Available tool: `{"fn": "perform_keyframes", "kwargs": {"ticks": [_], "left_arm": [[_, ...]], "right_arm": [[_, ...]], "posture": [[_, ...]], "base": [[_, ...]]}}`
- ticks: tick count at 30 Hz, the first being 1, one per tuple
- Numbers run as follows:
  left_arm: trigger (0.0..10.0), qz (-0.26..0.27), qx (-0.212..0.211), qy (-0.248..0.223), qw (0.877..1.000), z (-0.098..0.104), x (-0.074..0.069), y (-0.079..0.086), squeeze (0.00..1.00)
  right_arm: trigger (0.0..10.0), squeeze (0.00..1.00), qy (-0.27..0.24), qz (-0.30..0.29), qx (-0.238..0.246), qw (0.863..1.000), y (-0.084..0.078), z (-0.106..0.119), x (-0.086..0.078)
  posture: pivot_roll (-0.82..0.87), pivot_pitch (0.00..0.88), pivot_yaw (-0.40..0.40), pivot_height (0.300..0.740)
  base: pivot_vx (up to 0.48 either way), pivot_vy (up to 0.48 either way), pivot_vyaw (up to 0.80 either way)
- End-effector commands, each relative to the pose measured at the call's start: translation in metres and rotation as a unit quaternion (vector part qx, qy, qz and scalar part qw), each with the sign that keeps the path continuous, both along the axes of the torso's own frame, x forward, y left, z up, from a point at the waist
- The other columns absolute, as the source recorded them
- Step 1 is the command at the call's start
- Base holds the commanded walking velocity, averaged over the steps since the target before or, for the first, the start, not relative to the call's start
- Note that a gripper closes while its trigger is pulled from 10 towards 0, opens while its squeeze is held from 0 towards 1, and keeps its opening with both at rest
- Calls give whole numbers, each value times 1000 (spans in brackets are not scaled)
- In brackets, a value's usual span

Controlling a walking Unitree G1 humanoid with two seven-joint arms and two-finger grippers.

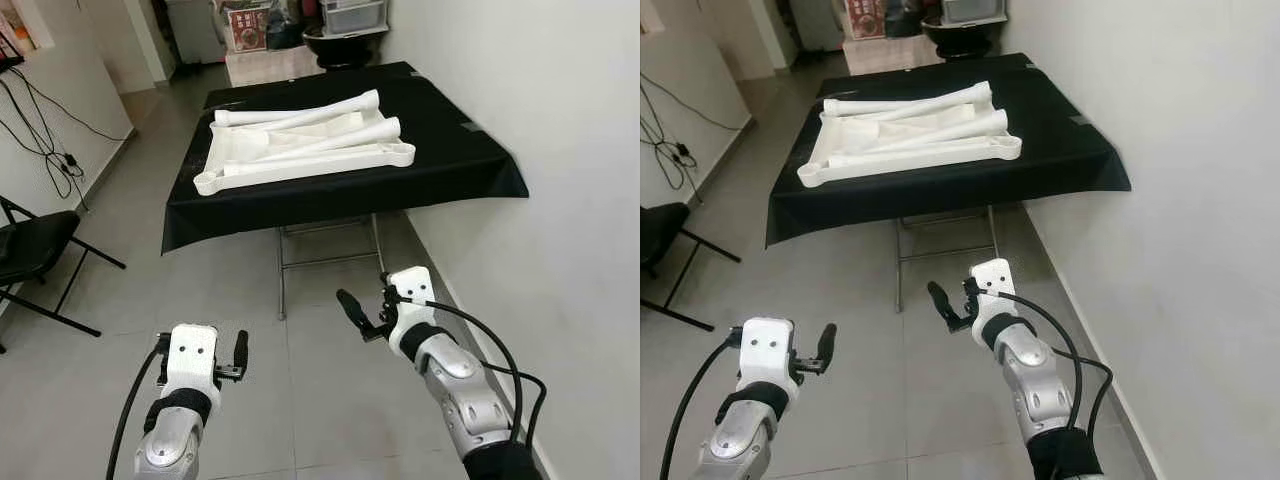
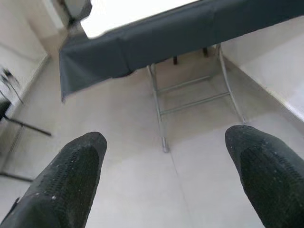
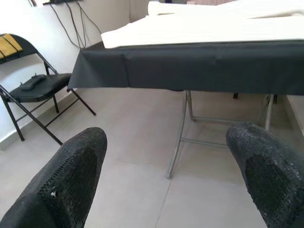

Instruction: Building children table

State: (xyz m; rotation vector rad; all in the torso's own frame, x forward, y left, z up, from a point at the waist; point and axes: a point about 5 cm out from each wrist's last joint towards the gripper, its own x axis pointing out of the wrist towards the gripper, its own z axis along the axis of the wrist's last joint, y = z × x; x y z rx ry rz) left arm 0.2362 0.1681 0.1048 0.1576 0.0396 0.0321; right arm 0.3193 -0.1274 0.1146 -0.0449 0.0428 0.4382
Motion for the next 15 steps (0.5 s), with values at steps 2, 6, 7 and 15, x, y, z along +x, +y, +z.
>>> {"fn": "perform_keyframes", "kwargs": {"ticks": [2, 6, 7, 15], "left_arm": [[10000, -1, 23, -6, 1000, 3, -1, 2, 0], [10000, 5, 7, -5, 1000, 4, 0, 5, 0], [10000, 5, 7, -5, 1000, 4, 0, 5, 0], [10000, -7, -25, -16, 1000, 10, 4, 5, 0]], "right_arm": [[10000, 0, -3, 16, -1, 1000, 7, 0, 0], [10000, 0, -4, 20, 5, 1000, 9, 0, -1], [10000, 0, -4, 20, 5, 1000, 9, 0, -1], [10000, 0, -4, 20, 13, 1000, 10, 1, 0]], "posture": [[-78, 24, 115, 740], [-76, 23, 113, 740], [-76, 23, 113, 740], [-70, 24, 116, 740]], "base": [[0, 0, 800], [0, 0, 800], [0, 0, 800], [270, 0, 100]]}}
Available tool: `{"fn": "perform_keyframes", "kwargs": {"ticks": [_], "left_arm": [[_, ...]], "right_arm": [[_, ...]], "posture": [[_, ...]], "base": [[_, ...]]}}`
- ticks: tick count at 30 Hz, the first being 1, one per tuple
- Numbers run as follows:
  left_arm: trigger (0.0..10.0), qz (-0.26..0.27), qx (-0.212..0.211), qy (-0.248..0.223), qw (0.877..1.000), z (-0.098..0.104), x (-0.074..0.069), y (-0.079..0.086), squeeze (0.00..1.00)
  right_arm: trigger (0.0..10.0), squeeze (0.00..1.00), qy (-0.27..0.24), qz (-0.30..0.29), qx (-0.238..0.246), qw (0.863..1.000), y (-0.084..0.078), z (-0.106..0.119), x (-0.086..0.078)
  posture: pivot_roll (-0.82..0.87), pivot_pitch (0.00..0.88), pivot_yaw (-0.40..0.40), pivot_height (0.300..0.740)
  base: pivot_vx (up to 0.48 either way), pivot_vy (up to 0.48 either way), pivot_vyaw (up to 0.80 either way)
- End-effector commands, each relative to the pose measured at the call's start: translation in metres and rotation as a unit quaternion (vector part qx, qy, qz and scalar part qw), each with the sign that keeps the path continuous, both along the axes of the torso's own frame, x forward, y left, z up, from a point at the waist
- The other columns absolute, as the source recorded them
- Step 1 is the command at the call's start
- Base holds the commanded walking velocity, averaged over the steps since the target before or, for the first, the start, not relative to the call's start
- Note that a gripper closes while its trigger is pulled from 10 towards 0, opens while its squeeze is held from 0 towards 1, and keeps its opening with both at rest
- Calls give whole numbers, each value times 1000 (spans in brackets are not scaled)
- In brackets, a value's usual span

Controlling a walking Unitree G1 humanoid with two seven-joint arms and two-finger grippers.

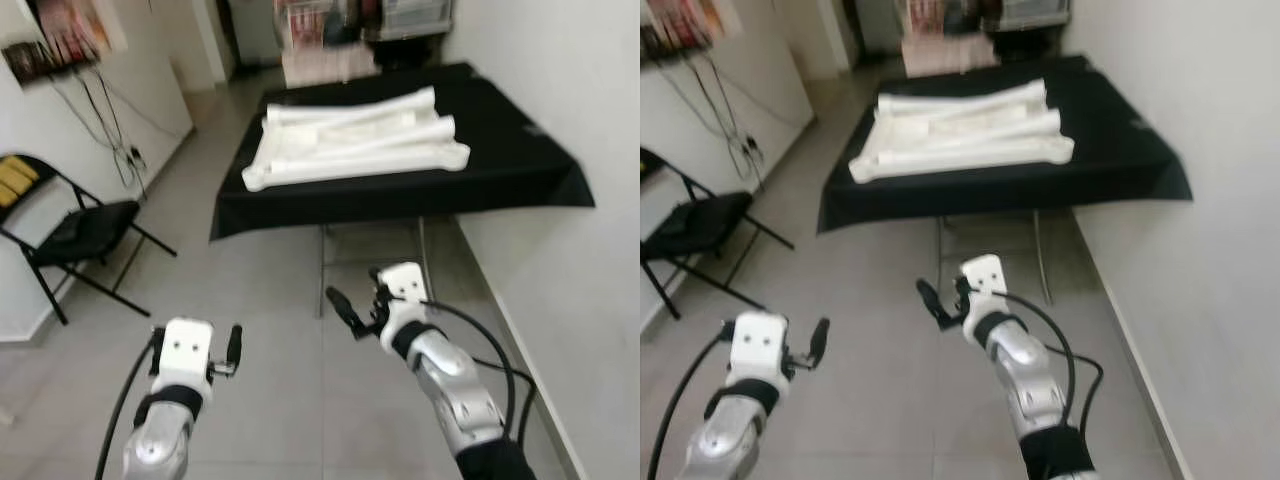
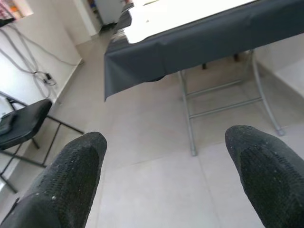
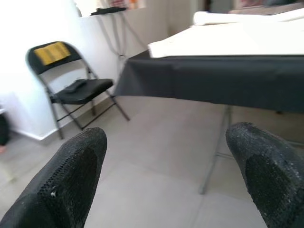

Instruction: Building children table

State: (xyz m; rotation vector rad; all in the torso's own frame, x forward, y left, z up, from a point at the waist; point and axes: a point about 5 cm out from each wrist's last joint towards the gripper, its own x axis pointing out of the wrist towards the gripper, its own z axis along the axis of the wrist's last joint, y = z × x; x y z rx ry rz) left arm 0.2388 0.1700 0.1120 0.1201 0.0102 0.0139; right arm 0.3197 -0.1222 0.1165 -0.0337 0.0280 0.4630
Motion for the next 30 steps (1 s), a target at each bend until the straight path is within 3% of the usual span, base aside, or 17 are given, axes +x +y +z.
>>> {"fn": "perform_keyframes", "kwargs": {"ticks": [1, 24, 30], "left_arm": [[10000, 1, -9, -3, 1000, 4, 2, 3, 0], [10000, -14, -26, -23, 999, 16, 10, -2, 0], [10000, -18, -32, -34, 999, 22, 13, -4, 0]], "right_arm": [[10000, 0, -2, 13, 8, 1000, 6, 0, 0], [10000, 0, -1, 22, 11, 1000, 7, 1, 1], [10000, 0, -28, 43, 6, 999, 10, 12, 2]], "posture": [[-70, 24, 114, 740], [-74, 25, 111, 740], [-68, 26, 109, 740]], "base": [[431, 0, 575], [426, 0, 25], [413, 0, 0]]}}
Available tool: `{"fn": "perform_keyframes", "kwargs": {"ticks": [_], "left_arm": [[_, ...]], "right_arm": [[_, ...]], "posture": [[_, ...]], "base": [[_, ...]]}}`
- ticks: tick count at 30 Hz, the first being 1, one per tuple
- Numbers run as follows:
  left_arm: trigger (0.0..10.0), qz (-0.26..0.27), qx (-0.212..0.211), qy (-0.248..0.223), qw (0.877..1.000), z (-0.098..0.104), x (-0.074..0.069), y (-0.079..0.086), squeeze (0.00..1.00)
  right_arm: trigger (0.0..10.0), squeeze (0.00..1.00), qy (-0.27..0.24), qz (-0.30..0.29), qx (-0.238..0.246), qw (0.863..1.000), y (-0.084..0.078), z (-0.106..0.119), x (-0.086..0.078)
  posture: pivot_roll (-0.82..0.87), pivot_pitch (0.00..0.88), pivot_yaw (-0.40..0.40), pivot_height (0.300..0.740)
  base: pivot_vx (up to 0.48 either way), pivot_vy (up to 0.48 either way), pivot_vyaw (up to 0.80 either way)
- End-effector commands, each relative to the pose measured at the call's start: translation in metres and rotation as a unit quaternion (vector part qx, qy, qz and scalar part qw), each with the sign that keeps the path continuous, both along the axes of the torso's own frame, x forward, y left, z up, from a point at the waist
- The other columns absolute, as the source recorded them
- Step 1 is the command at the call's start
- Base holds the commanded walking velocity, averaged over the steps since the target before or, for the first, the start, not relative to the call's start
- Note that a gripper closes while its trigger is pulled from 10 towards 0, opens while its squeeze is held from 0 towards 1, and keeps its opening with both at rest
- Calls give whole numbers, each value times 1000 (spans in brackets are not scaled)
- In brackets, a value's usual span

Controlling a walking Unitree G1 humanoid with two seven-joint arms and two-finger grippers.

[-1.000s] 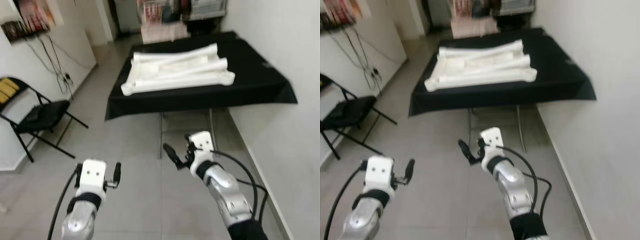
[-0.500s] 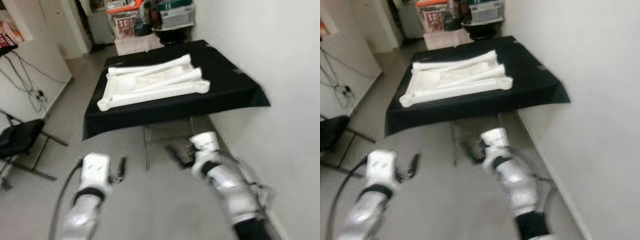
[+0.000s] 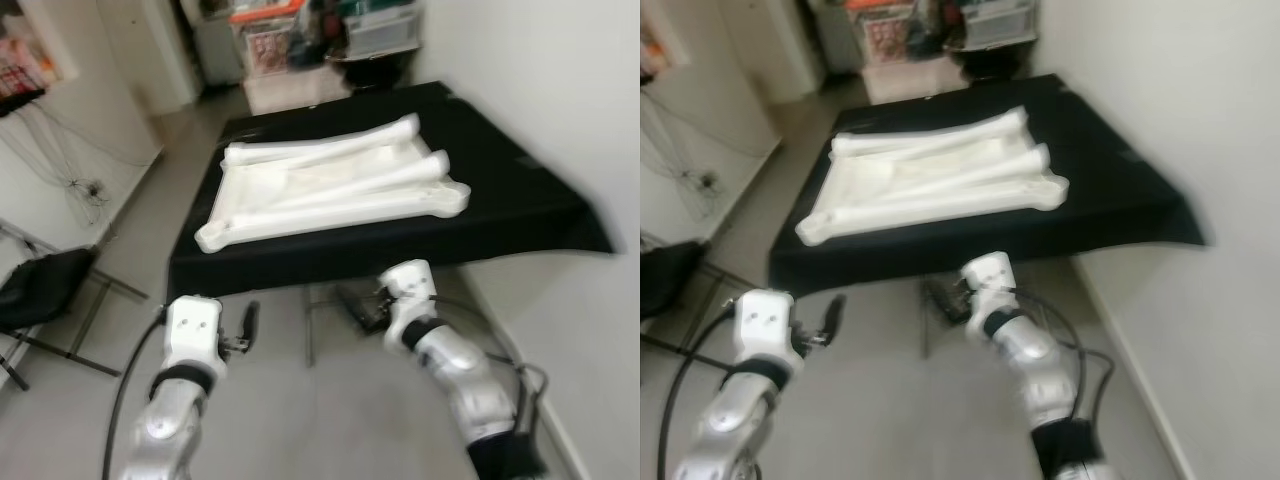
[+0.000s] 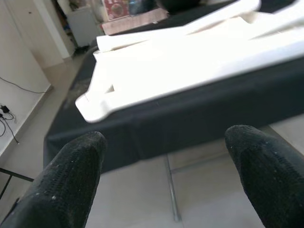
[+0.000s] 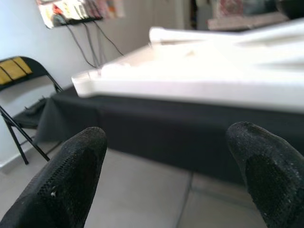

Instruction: Building children table

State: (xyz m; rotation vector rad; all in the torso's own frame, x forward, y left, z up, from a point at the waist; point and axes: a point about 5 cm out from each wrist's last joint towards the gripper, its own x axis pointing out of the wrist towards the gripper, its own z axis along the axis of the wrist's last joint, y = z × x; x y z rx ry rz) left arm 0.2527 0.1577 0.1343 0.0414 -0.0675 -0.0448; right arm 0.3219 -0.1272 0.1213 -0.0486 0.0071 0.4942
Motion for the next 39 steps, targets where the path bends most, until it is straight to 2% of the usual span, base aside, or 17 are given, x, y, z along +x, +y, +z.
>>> {"fn": "perform_keyframes", "kwargs": {"ticks": [1, 7, 15, 25, 32, 39], "left_arm": [[10000, 12, 5, 1, 1000, 2, -1, 8, 0], [10000, 2, 2, -12, 1000, 11, 3, 5, 0], [10000, -18, -12, -32, 999, 21, 6, -4, 0], [10000, -37, -25, -30, 999, 21, 6, -12, 0], [10000, -11, -31, -20, 999, 16, 10, -7, 0], [10000, 1, -25, -14, 1000, 12, 9, -5, 0]], "right_arm": [[10000, 0, -29, 38, 9, 999, 17, 13, 1], [10000, 0, -90, 85, -20, 992, 24, 44, 7], [10000, 0, -153, 81, -47, 984, 21, 83, 20], [10000, 0, -180, 104, -81, 975, 23, 95, 20], [10000, 0, -195, 113, -108, 968, 19, 105, 25], [10000, 0, -191, 133, -132, 963, 24, 98, 22]], "posture": [[-66, 26, 106, 740], [-60, 26, 98, 740], [-59, 22, 85, 740], [-60, 18, 78, 740], [-57, 2, 70, 740], [-55, 0, 66, 740]], "base": [[409, 0, 0], [399, 0, 0], [393, 0, 0], [376, 0, 0], [0, 0, 0], [0, 0, 0]]}}
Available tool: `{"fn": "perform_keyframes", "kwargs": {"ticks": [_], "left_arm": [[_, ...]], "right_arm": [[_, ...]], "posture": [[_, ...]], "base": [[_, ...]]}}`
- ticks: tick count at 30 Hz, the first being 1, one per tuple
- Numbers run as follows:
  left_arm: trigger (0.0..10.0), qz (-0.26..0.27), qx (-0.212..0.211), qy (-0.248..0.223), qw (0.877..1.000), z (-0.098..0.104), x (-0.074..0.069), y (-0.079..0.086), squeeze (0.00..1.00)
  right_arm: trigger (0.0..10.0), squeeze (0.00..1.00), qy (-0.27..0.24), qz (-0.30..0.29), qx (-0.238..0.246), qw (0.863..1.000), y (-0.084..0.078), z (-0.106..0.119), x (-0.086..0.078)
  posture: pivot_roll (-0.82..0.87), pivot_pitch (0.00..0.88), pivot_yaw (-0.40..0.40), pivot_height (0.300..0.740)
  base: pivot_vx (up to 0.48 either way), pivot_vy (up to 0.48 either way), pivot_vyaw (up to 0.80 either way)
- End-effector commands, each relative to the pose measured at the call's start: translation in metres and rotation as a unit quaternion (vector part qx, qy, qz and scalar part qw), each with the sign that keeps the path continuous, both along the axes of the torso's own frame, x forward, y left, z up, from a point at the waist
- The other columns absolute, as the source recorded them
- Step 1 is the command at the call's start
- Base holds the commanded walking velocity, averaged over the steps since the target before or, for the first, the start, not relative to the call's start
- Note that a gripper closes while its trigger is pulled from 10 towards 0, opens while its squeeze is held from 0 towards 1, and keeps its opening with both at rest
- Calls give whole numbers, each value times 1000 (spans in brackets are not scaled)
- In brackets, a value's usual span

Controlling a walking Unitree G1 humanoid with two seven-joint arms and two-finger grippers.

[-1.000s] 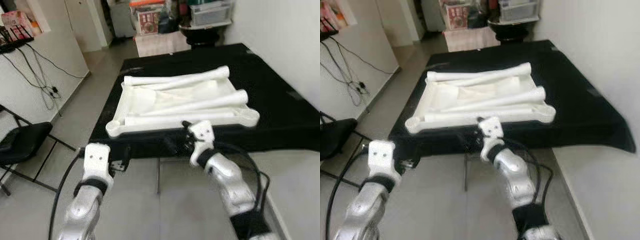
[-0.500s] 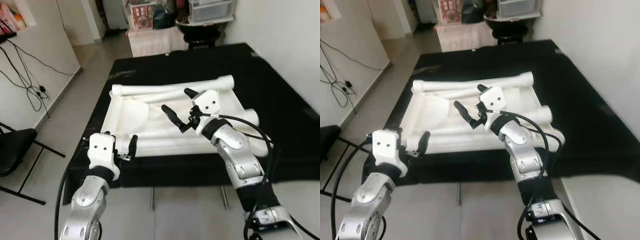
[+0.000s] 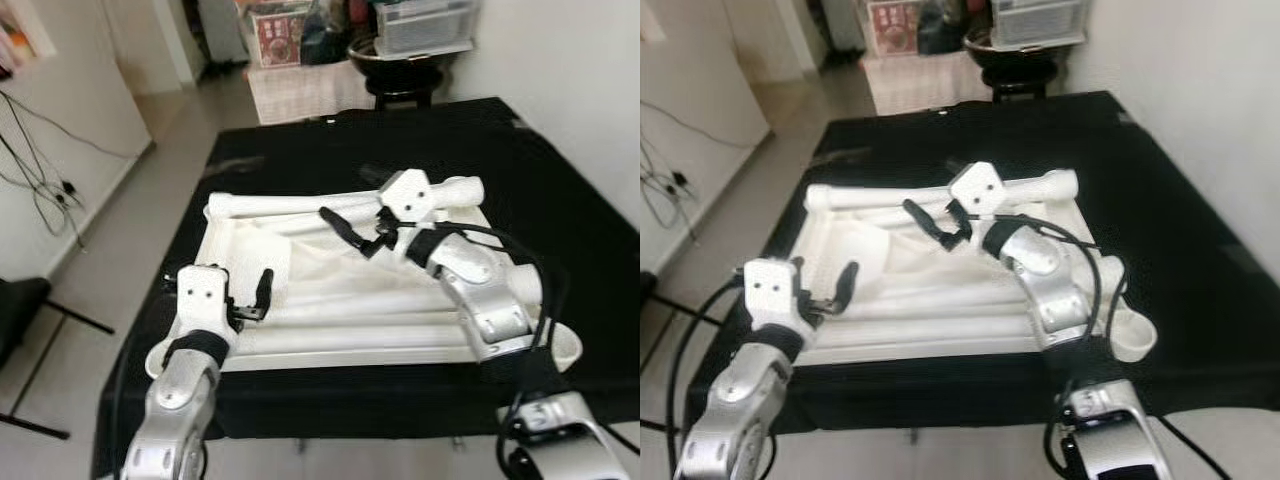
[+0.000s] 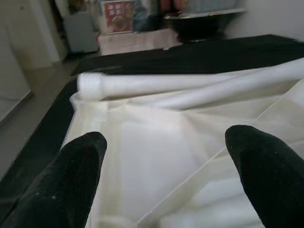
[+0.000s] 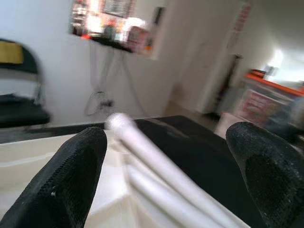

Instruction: Building children table

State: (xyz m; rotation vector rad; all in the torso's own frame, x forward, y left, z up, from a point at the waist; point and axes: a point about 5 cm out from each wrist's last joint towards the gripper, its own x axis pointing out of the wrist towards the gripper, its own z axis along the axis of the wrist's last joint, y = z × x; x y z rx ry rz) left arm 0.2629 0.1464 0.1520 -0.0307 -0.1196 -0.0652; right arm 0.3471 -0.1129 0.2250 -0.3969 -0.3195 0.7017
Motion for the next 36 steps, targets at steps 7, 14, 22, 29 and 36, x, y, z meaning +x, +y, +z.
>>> {"fn": "perform_keyframes", "kwargs": {"ticks": [7, 14, 22, 29, 36], "left_arm": [[10000, 11, -8, 18, 1000, -9, -3, 6, 0], [10000, 10, -8, 16, 1000, -9, -3, 5, 0], [10000, 13, -7, 24, 1000, -12, -5, 7, 0], [10000, 10, -12, 31, 999, -15, -8, 9, 0], [10000, 12, -25, 45, 999, -19, -6, 8, 0]], "right_arm": [[10000, 0, 82, 19, 23, 996, 15, -22, -2], [10000, 0, 87, 28, 2, 996, 16, -29, -4], [10000, 0, 65, 11, -26, 997, 13, -27, -2], [10000, 0, 52, 21, -84, 995, 11, -30, -3], [10000, 0, 56, 21, -161, 985, 7, -39, -5]], "posture": [[-53, 0, 63, 740], [-51, 0, 66, 740], [-47, 0, 64, 740], [-49, 0, 66, 740], [-52, 0, 68, 740]], "base": [[0, 0, 0], [0, 0, 0], [0, 0, 0], [0, -320, 0], [0, -337, 0]]}}
